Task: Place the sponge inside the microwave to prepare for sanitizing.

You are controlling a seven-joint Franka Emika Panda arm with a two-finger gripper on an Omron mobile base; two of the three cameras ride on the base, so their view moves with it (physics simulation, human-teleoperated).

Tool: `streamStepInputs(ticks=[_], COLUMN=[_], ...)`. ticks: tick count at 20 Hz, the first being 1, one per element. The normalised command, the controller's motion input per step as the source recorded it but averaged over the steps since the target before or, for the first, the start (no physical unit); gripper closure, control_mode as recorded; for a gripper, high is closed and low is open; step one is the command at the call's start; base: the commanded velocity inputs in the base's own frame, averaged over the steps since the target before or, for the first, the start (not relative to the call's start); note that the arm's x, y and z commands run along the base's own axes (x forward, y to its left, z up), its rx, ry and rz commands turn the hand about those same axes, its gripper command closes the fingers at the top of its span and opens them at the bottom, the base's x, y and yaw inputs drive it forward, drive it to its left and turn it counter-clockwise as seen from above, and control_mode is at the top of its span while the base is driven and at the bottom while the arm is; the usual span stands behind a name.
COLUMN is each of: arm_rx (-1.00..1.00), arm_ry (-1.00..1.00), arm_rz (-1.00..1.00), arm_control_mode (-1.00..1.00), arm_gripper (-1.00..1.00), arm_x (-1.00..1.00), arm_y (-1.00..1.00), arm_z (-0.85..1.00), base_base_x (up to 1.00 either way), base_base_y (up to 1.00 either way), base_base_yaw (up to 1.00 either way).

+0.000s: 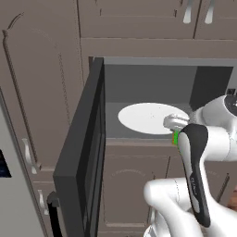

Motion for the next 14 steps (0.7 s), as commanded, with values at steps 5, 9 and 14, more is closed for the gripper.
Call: streamStepInputs(ticks=[5,9,14], arm_rx=[0.00,-0.06,-0.07], arm_ry=[-0.12,-0.12,-0.01], arm_rz=[0.01,0.01,0.00], arm_control_mode=[-1.00,-1.00,-1.00], arm_gripper=[1.00,1.00,1.00], arm_x=[0.52,0.46,0.63], arm_y=[0.16,0.21,0.04], arm_z=[0.25,-0.01,-0.09], base_base_x=[0.00,0.00,0.00], base_base_y=[0.00,0.00,0.00], base_base_yaw=[0.00,0.00,0.00])
